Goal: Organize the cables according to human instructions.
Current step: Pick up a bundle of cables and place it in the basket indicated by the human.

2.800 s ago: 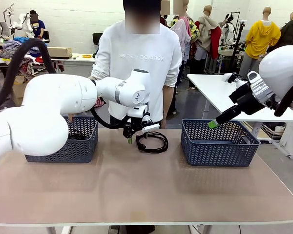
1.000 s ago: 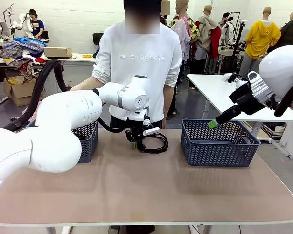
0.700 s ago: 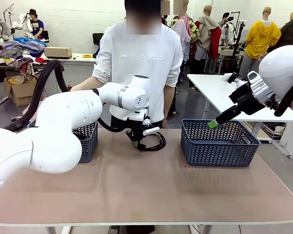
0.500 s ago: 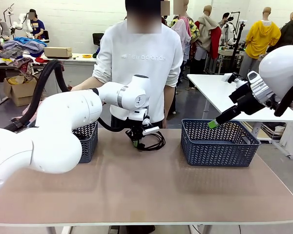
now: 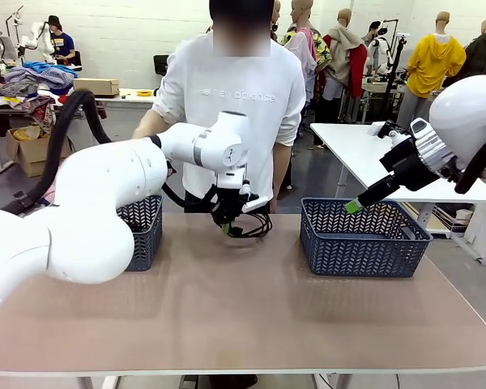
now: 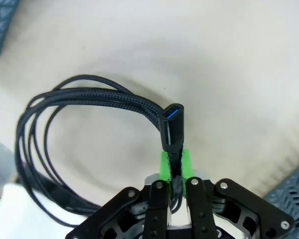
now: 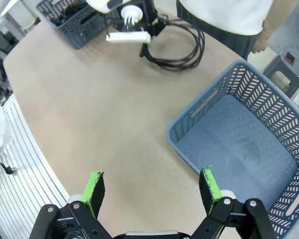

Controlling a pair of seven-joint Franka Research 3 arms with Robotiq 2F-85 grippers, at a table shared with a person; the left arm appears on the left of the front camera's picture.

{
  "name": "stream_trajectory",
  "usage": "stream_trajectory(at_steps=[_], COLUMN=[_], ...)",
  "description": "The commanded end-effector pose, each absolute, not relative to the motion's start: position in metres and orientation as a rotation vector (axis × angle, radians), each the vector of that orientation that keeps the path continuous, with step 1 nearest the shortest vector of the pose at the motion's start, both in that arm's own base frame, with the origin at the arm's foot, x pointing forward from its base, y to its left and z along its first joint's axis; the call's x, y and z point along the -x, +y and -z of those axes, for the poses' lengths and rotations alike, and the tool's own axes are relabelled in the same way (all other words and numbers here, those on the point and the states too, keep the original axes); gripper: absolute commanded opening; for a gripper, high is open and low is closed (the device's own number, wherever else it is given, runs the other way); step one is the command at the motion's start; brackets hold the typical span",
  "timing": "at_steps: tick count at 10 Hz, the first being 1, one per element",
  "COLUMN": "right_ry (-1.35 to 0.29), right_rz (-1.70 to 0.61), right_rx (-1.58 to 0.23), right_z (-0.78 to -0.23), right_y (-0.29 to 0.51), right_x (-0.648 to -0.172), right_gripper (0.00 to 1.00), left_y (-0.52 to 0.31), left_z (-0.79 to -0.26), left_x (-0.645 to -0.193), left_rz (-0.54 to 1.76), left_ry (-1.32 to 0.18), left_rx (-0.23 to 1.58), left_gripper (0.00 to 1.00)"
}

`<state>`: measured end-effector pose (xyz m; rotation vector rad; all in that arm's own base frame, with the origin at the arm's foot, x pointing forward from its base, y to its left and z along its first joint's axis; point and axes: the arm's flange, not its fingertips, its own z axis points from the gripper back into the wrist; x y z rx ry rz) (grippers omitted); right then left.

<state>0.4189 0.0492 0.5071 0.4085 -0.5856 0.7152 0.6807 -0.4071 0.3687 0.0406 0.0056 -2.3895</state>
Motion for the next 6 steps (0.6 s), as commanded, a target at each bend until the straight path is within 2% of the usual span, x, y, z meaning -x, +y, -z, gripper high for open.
stream_trajectory(at_steps=[1,3,6], right_ry=[-0.602,-0.602,-0.602], right_rz=[-0.717,-0.717,-0.717], right_rx=[-0.432,-0.432,-0.432], right_z=[-0.508,-0.508,-0.508], right_y=[0.048,0.048,0.048], right_x=[-0.421,-0.421,-0.421], right_gripper=[1.0,1.0,1.0], left_y=[-0.392,-0.377,-0.348], left_z=[-0.406,-0.432,-0.468], left_x=[-0.657,-0.637,-0.612], left_rz=[2.151,1.964,1.83], left_ry=[0.035,0.025,-0.03], left_rx=[-0.025,0.036,0.075], left_gripper=[0.0,0.0,0.0])
